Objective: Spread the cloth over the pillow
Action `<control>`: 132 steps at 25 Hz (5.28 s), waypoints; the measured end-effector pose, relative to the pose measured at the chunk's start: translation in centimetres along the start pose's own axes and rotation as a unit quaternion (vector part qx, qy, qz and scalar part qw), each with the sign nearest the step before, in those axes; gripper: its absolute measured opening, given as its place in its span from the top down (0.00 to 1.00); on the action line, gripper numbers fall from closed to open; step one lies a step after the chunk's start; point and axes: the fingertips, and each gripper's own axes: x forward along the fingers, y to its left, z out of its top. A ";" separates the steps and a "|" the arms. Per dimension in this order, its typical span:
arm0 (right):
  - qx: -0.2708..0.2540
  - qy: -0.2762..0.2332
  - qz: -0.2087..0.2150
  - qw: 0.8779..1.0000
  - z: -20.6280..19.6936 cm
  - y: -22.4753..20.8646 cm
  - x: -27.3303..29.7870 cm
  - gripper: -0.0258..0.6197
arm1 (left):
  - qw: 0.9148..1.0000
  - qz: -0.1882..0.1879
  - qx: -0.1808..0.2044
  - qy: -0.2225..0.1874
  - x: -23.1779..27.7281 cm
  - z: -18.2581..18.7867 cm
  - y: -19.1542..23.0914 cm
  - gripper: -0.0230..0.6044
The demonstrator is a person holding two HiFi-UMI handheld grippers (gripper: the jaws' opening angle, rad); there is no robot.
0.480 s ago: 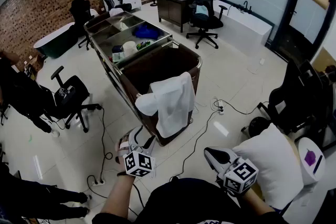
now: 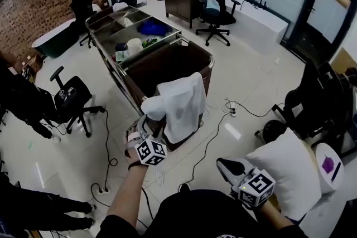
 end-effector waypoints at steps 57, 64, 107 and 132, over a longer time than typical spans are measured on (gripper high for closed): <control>-0.042 -0.054 -0.087 0.994 3.8 -2.6 0.9 0.78 | 0.953 0.007 0.135 -0.271 -10.5 27.3 11.6 0.96; -0.045 -0.057 -0.090 0.993 4.3 -3.4 -1.0 0.74 | 0.943 -0.006 0.137 -0.304 -13.9 33.6 9.9 0.96; 0.033 -0.156 -0.531 0.832 3.0 -12.2 -29.3 0.94 | 0.704 -0.316 0.185 -0.609 -32.8 56.8 -13.8 0.96; -0.016 -0.109 -0.739 0.665 4.3 -3.0 -53.2 0.94 | 0.707 -0.384 0.154 -0.573 -18.6 58.2 -15.6 0.96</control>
